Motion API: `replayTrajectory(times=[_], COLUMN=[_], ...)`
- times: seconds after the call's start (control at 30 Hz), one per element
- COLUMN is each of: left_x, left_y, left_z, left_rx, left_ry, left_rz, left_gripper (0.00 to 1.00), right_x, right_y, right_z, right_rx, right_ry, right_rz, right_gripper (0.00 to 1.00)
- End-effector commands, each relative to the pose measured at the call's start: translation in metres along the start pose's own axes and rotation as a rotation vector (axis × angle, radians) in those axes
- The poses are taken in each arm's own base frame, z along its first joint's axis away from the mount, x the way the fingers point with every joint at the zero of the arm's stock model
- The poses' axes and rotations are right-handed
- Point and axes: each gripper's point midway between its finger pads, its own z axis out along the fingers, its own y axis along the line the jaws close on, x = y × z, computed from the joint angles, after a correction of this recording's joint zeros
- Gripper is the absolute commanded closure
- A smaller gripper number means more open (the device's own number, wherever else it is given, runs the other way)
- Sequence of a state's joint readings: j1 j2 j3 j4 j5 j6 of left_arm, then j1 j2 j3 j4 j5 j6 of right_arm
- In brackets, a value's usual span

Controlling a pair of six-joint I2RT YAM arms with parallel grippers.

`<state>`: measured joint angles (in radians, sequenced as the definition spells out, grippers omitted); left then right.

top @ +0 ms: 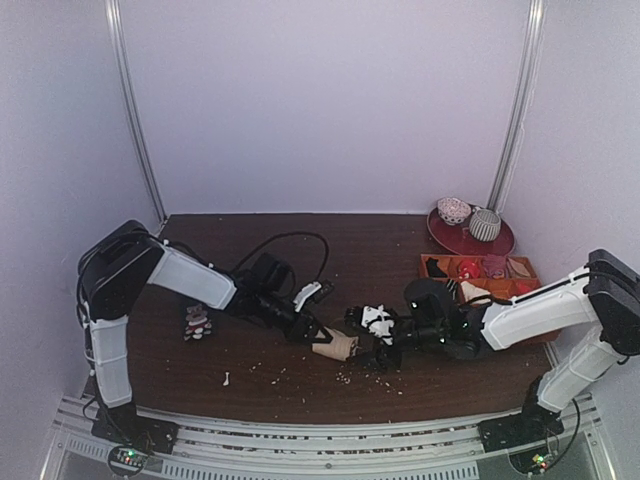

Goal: Roll the socks
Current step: Roll a pair of socks at the center of the board.

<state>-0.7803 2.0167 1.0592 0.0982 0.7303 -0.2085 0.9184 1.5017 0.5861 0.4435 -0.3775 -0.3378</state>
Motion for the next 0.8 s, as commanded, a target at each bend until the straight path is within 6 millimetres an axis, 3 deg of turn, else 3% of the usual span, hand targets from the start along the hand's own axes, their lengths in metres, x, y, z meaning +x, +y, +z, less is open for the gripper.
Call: replayTrajectory(times=[0.0,0.27,0.43,0.53,0.77], left_x=[0.109,0.110,0.109,0.109,0.101], left_y=[0.041,0.041,0.040,0.039,0.035], left_z=[0.005,0.006,0.006,0.007,0.011], left_rx=[-0.163,-0.153,-0.149,-0.139,-0.100], left_ry=[0.308,0.311,0.313,0.315,0.305], left_rz=[-0.229,-0.224,-0.220,-0.218,-0.206], left_gripper=[1.00,1.00,1.00,1.00,1.00], right_x=[-0.008,0.015,0.028,0.034,0.072], right_y=[-0.009,-0.002,-0.004,-0.003,-0.006], right_z=[0.013,0.044,0.046,0.047,0.052], right_rx=[0.049,0.034,0.061,0.065,0.125], right_ry=[0.018,0.127,0.177,0.194,0.326], right_rz=[-0.144,-0.159,-0.133,-0.117,-0.102], right_gripper=[0.29,0.30,0.33,0.39,0.46])
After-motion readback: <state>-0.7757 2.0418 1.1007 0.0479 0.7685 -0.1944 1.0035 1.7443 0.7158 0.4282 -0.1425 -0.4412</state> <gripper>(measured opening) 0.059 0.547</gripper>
